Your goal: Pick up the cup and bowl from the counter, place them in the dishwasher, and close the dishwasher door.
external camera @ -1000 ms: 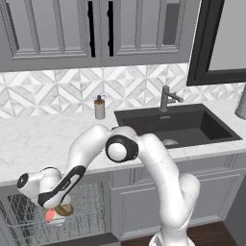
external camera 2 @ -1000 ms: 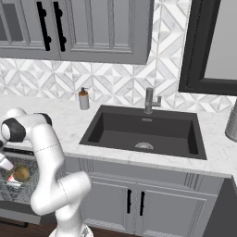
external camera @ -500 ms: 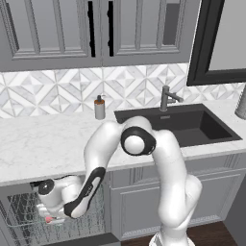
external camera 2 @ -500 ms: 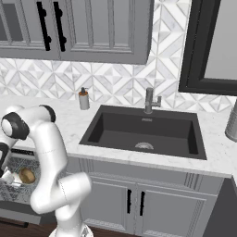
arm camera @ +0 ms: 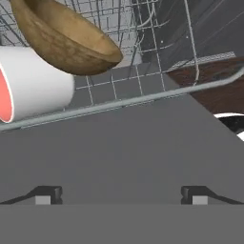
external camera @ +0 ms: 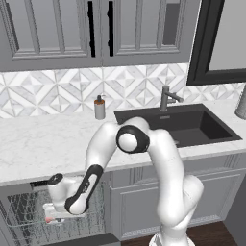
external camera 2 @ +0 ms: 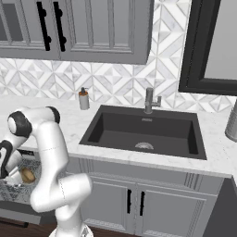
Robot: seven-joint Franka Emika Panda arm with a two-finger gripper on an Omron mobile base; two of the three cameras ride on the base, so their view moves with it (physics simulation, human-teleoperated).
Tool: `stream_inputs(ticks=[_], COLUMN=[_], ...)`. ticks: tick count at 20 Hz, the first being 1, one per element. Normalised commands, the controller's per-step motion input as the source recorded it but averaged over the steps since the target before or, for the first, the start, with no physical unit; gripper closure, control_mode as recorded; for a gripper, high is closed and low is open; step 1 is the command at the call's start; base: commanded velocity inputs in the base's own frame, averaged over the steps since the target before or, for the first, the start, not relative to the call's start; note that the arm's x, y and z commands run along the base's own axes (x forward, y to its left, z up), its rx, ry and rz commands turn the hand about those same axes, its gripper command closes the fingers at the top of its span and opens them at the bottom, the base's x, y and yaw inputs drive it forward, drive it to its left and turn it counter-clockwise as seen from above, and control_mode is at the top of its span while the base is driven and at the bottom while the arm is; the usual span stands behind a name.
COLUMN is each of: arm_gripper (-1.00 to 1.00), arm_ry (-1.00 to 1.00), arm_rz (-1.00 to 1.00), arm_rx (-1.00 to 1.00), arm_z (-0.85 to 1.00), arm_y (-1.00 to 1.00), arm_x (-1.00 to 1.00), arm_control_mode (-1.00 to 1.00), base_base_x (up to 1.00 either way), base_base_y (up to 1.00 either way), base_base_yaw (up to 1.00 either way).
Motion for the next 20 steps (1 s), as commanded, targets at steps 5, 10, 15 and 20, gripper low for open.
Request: stream_inputs(ticks=[5, 10, 15, 20], arm_gripper=[-1.0, -1.0, -1.0, -1.0], arm_ry=[0.02, -0.04, -0.14, -0.14], arm_rz=[0.0, 0.0, 0.0, 0.0], arm_rx=[-0.09, -0.02, 0.0, 0.0], arm_z=[-0.36, -0.55, -0.56, -0.45], arm_y=[0.4, 0.18, 0.0, 0.0], arm_x=[0.14, 0.0, 0.0, 0.06], arm_control_mode=[-1.0, -1.0, -1.0, -1.0], base_base_x=[0.0, 0.0, 0.0, 0.0], base_base_y=[0.0, 0.0, 0.0, 0.0], base_base_yaw=[0.0, 0.0, 0.0, 0.0])
